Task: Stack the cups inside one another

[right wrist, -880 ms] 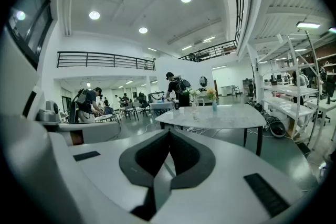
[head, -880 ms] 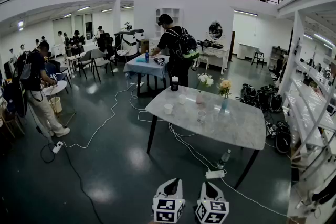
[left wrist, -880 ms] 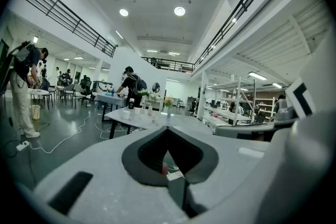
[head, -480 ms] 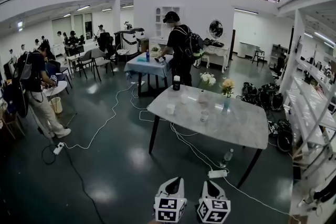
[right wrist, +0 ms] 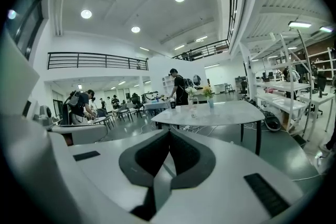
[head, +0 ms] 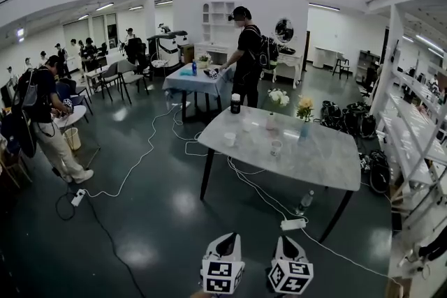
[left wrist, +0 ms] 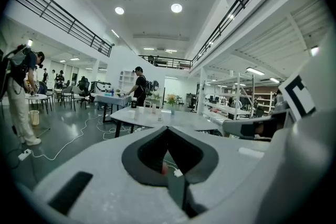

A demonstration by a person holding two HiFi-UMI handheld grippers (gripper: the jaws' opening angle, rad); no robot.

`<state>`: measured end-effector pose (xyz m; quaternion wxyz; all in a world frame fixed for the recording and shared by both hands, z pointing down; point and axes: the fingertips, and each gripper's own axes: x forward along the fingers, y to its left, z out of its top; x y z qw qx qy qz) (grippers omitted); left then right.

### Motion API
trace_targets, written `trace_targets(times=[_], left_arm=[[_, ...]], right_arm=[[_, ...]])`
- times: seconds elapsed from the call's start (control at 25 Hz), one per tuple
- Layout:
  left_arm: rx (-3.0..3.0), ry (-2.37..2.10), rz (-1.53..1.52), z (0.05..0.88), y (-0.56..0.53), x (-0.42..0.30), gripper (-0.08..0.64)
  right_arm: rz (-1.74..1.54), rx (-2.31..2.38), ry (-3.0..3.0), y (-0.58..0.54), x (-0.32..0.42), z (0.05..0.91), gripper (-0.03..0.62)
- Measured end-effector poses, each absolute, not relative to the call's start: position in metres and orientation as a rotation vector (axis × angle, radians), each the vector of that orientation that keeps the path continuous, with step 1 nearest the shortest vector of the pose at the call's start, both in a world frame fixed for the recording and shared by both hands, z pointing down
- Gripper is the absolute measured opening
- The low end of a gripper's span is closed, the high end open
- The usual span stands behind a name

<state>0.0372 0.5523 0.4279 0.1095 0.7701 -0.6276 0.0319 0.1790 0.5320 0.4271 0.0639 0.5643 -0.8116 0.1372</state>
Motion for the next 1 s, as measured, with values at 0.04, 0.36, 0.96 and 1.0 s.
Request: trace_targets(times=[0.04,0.36,0.96,1.0], left_arm=[[2.250,-1.845,0.096,0.432,0.551,0.032,-0.005],[2.198,-1.832,0.102,0.445,0.538,0.024,-0.005],[2.175,-1.897,0.110,0.438,0.419,0.030,-0.005],[2.172,-1.900,0.111,0.438,0.410,0.032,-0.005]], right_arm=[[0.420,1.705,-2.441,0.531,0.178,0.430,0.008],[0.450,1.698,-2.408,0.514,0.177,0.441,0.008],[0.440,1.628,-2.465,0.384,0.178,0.433,0.008],[0.441,1.624,-2.467,0.374,0.180,0.433,0.008]])
